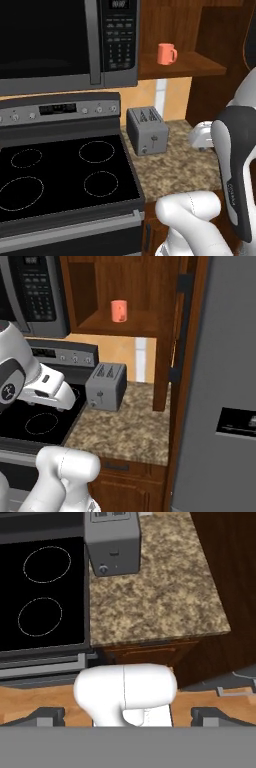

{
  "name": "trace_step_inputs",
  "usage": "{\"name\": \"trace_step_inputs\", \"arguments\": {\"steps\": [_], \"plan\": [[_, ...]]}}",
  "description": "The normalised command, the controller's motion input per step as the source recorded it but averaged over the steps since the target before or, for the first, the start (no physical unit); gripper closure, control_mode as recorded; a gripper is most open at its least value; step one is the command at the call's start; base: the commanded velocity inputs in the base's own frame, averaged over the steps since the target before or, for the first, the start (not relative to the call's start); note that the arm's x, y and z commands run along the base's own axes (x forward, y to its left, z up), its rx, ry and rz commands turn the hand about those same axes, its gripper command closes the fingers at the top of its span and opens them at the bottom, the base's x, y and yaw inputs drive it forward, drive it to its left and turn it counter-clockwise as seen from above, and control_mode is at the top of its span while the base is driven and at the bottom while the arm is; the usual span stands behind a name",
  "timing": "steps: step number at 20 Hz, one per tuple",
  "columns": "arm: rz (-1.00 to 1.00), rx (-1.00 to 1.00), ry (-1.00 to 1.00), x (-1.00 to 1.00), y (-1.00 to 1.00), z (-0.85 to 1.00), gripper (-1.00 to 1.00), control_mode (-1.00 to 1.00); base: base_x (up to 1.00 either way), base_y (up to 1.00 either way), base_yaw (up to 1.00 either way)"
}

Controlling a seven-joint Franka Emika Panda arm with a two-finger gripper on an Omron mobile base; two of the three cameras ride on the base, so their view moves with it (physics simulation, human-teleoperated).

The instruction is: Gather all objects into one cabinet and sort the glasses and bowls to opposite sides.

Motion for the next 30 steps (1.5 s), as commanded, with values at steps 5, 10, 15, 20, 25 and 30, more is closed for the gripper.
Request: {"name": "trace_step_inputs", "arguments": {"steps": [5,10,15,20,25,30], "plan": [[0.00,0.00,0.00,0.00,0.00,0.00,-1.00,1.00,0.00,-0.59,-0.02],[0.00,0.00,0.00,0.00,0.00,0.00,-1.00,1.00,0.00,-0.28,0.00],[0.00,0.00,0.00,0.00,0.00,0.00,-1.00,1.00,0.15,0.05,0.01],[0.00,0.00,0.00,0.00,0.00,0.00,-1.00,1.00,0.24,0.24,0.08],[0.00,0.00,0.00,0.00,0.00,0.00,-1.00,1.00,0.30,0.19,0.07],[0.00,0.00,0.00,0.00,0.00,0.00,-1.00,1.00,0.07,0.00,0.00]]}}
